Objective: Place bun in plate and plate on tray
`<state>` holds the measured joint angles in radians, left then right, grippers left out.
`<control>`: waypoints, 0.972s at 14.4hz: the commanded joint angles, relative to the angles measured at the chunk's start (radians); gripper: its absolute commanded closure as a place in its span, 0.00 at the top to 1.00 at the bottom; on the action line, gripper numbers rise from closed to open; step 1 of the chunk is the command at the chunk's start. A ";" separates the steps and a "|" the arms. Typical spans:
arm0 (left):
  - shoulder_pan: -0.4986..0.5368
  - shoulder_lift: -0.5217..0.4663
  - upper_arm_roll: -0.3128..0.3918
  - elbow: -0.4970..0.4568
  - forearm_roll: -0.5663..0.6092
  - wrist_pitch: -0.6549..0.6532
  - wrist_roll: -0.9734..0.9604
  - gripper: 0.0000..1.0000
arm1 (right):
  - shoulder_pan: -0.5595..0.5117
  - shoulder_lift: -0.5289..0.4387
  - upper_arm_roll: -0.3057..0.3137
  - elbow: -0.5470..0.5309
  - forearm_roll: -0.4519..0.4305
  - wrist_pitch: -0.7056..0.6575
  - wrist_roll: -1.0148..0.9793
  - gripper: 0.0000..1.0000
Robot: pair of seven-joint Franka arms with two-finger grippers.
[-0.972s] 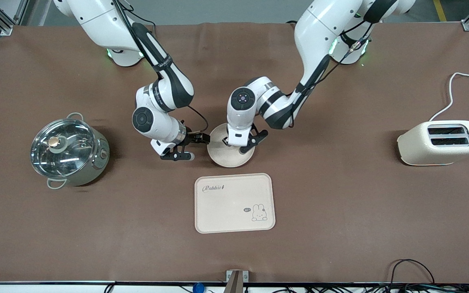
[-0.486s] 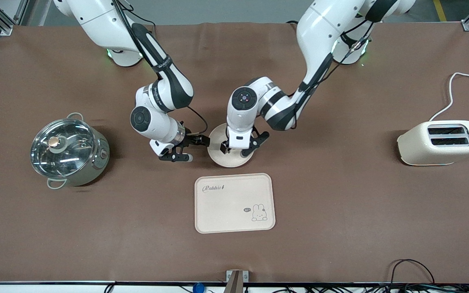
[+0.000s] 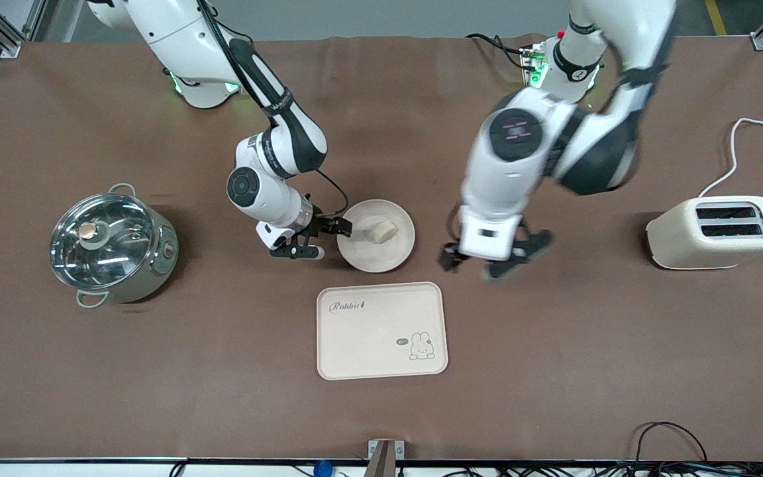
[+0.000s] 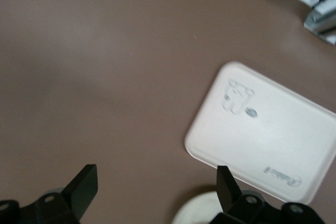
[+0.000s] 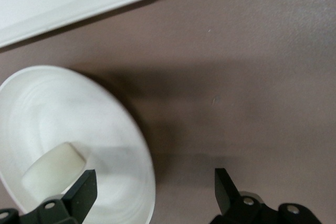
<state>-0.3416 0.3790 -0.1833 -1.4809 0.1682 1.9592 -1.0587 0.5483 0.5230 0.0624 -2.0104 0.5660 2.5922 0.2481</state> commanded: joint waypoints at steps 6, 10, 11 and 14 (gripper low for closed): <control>0.245 -0.256 -0.008 -0.029 -0.010 -0.276 0.604 1.00 | 0.038 0.008 -0.001 -0.008 0.023 0.032 0.002 0.66; 0.279 -0.363 0.062 -0.048 -0.102 -0.373 0.819 1.00 | 0.048 0.021 -0.001 -0.005 0.023 0.060 0.000 0.21; 0.280 -0.391 0.074 -0.065 -0.120 -0.403 0.854 1.00 | 0.048 0.023 -0.001 -0.005 0.023 0.066 0.000 0.11; 0.302 -0.500 0.111 -0.157 -0.160 -0.444 0.971 1.00 | 0.042 0.023 -0.001 -0.005 0.023 0.065 0.000 0.01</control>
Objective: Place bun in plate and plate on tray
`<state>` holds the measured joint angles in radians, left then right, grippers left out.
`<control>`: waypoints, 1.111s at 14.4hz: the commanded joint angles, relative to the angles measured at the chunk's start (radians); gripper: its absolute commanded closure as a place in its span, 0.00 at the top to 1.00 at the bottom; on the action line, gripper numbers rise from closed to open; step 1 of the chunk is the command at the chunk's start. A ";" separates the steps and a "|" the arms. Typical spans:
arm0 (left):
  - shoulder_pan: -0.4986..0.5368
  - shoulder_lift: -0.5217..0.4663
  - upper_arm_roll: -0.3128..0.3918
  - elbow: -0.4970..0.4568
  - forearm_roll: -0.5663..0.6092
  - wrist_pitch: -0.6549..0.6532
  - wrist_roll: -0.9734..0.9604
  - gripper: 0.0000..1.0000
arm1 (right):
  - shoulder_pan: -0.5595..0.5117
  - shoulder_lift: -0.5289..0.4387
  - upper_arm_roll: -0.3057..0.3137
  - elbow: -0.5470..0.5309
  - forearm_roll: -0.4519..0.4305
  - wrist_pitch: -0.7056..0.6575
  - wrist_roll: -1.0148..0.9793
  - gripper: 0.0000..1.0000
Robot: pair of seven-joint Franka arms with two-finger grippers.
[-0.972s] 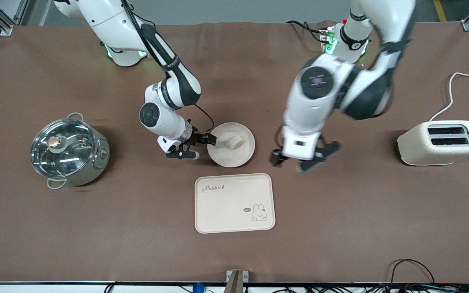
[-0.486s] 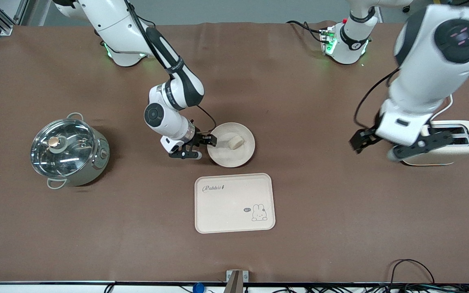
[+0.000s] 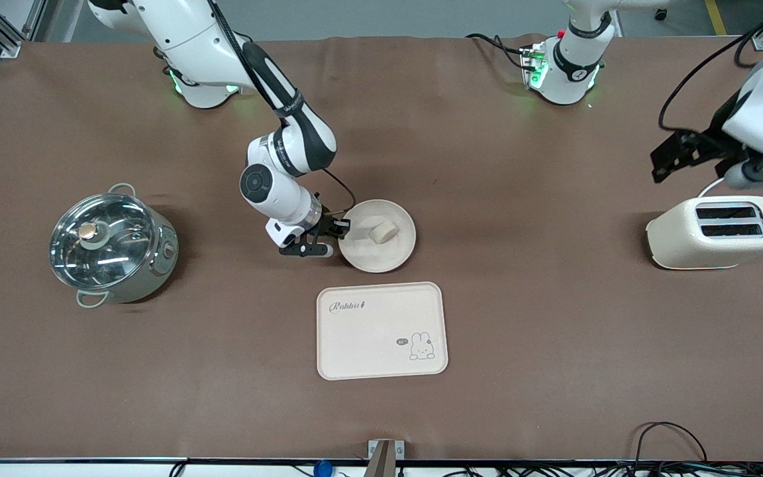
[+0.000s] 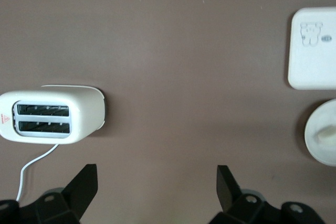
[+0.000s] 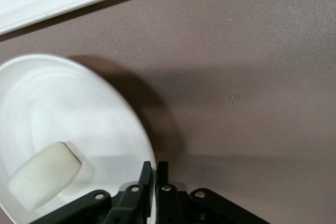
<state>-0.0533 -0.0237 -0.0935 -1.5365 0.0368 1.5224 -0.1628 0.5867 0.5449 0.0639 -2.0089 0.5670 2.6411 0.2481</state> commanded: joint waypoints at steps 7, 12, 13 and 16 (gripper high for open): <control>0.027 -0.119 0.014 -0.102 -0.031 -0.036 0.108 1.00 | -0.005 -0.066 0.002 0.002 0.092 -0.047 -0.001 0.00; 0.027 -0.128 0.009 -0.100 -0.031 -0.044 0.106 1.00 | -0.016 -0.018 -0.003 0.134 0.191 -0.043 0.003 0.00; 0.027 -0.130 0.009 -0.100 -0.031 -0.045 0.108 1.00 | -0.016 0.021 -0.003 0.178 0.212 -0.043 0.004 0.00; 0.032 -0.130 0.009 -0.100 -0.031 -0.054 0.106 1.00 | -0.019 0.131 -0.007 0.324 0.257 -0.043 0.002 0.01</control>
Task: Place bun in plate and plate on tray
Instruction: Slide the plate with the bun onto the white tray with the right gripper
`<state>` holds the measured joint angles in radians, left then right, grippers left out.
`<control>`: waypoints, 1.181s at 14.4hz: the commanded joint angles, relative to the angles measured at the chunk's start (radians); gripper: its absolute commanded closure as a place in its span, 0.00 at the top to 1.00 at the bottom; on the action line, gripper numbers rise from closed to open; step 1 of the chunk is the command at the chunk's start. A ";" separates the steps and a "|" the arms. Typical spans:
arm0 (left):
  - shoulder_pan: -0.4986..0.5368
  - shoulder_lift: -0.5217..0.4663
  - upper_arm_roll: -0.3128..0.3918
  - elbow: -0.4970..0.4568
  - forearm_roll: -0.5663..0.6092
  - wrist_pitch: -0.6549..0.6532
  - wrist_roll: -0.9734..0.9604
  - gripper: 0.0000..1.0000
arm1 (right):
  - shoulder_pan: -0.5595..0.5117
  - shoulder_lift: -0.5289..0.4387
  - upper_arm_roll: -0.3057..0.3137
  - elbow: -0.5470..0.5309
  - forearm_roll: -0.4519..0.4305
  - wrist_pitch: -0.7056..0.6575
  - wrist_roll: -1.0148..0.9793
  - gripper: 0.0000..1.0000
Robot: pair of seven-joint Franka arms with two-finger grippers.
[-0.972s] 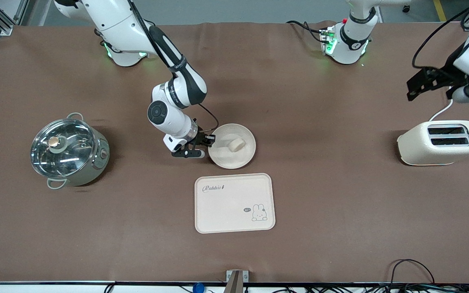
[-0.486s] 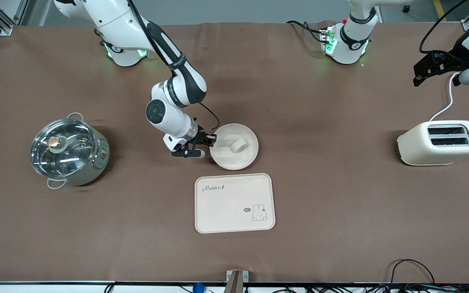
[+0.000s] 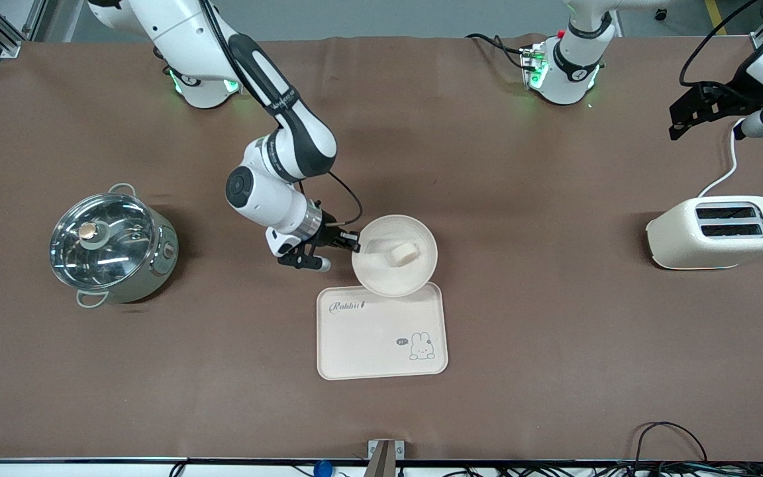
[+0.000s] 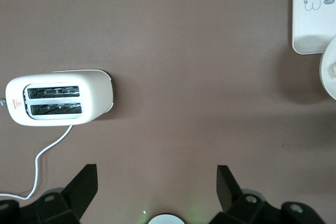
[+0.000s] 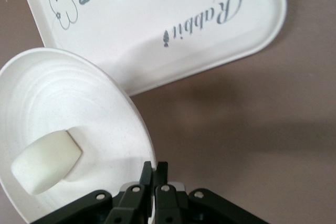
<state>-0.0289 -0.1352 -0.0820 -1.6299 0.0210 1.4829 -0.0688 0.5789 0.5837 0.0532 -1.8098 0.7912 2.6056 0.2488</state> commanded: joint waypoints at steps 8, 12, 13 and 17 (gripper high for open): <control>0.000 -0.018 -0.005 -0.013 -0.015 -0.021 0.012 1.00 | -0.139 0.293 -0.001 0.413 -0.228 -0.079 -0.006 0.00; 0.004 -0.018 -0.008 -0.015 -0.015 -0.029 0.014 1.00 | -0.130 0.356 -0.009 0.501 -0.262 -0.137 0.003 0.00; 0.003 -0.018 -0.008 -0.015 -0.015 -0.036 0.012 1.00 | -0.123 0.379 -0.010 0.526 -0.262 -0.136 0.007 0.00; 0.003 -0.014 -0.010 -0.010 -0.013 -0.041 0.012 1.00 | -0.117 0.429 -0.041 0.578 -0.268 -0.143 0.003 0.04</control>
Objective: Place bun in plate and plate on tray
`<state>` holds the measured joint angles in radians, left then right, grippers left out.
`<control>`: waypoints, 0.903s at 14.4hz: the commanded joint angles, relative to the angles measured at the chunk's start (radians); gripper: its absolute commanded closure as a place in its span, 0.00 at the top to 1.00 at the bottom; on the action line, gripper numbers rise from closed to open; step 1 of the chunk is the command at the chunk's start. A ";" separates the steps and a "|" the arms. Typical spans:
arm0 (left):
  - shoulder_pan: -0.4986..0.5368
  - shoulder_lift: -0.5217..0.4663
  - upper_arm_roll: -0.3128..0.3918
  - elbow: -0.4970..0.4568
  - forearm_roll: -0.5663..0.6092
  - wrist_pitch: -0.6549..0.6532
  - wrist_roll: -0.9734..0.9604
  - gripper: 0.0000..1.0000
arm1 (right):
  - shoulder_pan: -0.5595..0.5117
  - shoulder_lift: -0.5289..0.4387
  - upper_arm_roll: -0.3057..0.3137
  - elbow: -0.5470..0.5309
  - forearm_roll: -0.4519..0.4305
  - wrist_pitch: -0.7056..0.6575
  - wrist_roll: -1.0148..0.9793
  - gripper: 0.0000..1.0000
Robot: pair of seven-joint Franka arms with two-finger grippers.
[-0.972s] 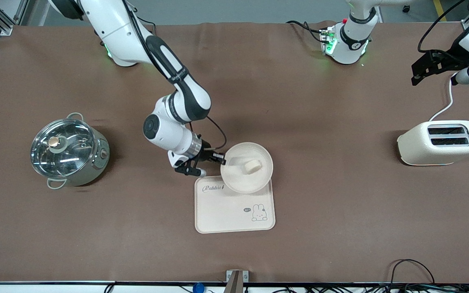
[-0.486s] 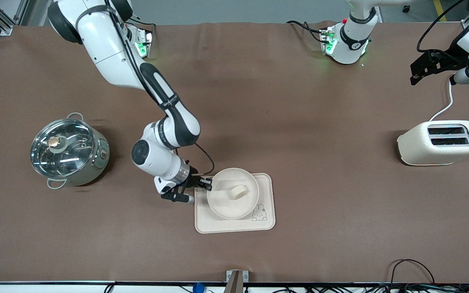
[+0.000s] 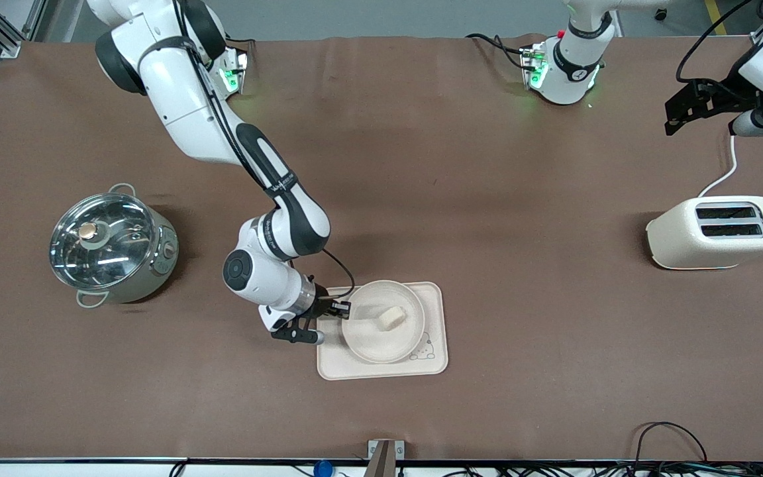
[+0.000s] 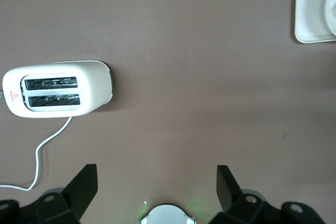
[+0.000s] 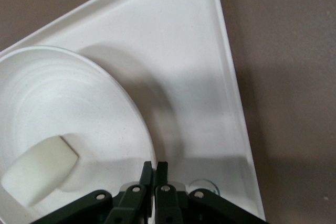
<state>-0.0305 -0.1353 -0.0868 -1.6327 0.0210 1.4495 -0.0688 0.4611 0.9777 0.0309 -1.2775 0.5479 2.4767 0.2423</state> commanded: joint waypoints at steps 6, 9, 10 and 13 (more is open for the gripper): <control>0.006 -0.007 -0.005 -0.006 -0.015 -0.003 0.012 1.00 | -0.035 -0.053 -0.017 0.029 -0.037 -0.187 0.023 1.00; 0.007 -0.009 -0.005 -0.006 -0.013 -0.003 0.012 1.00 | -0.050 -0.141 -0.049 0.026 -0.045 -0.347 0.023 1.00; 0.007 -0.009 -0.004 -0.006 -0.013 -0.003 0.012 1.00 | -0.039 -0.169 -0.086 0.026 -0.046 -0.388 0.023 1.00; 0.009 -0.006 -0.004 -0.006 -0.015 0.002 0.012 1.00 | -0.030 -0.247 -0.150 0.027 -0.120 -0.508 0.020 1.00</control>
<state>-0.0291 -0.1347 -0.0873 -1.6342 0.0210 1.4497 -0.0688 0.4260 0.8003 -0.0910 -1.2137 0.4874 2.0226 0.2475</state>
